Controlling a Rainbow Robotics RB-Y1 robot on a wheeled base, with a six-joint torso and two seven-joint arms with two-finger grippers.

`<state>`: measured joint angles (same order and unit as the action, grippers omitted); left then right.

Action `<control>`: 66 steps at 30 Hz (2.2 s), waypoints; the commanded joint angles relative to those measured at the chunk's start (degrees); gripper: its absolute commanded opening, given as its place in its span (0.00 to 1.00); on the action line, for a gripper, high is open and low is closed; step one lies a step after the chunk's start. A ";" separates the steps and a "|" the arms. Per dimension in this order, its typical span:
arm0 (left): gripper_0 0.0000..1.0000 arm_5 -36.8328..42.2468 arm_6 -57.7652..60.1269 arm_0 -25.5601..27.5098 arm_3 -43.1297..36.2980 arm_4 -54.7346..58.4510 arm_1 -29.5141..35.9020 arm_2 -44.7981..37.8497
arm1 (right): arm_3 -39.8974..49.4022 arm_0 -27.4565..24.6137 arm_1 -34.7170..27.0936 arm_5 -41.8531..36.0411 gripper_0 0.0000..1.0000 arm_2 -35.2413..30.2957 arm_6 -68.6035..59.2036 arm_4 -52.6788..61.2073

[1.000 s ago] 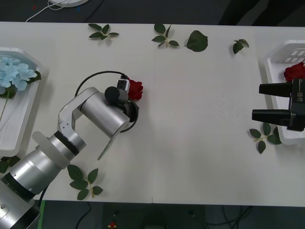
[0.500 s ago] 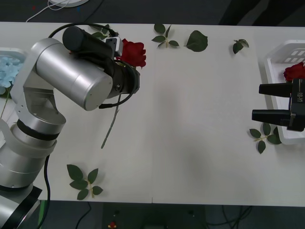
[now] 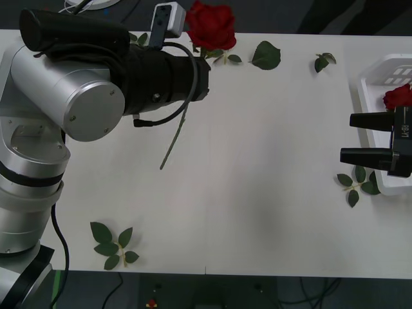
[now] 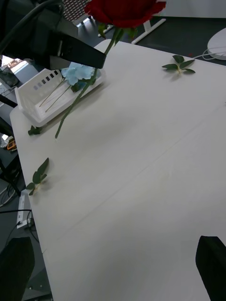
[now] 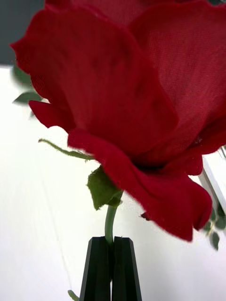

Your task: Place the red flowers into the right box and the blue flowers into the left box. If a person shows an open palm, hand one flower to the person first, then continue sorting.

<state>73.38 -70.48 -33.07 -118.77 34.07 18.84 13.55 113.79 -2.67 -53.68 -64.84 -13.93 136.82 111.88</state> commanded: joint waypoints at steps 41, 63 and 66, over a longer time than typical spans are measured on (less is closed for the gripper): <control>0.00 -19.15 -17.41 -3.31 -1.99 21.65 -19.72 -3.45 | -0.41 4.34 9.65 6.21 1.00 3.56 0.20 13.01; 0.00 -19.15 -17.58 -3.31 -2.08 24.38 -17.96 -3.89 | -0.50 16.38 9.91 15.88 1.00 22.28 1.43 13.01; 0.00 -19.24 -17.58 -3.31 -2.08 23.85 -17.78 -3.89 | -0.50 16.99 10.09 16.41 1.00 23.34 1.43 13.01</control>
<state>55.03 -85.32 -33.62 -119.96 58.25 0.17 9.22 112.90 11.99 -44.78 -49.22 8.34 136.82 125.03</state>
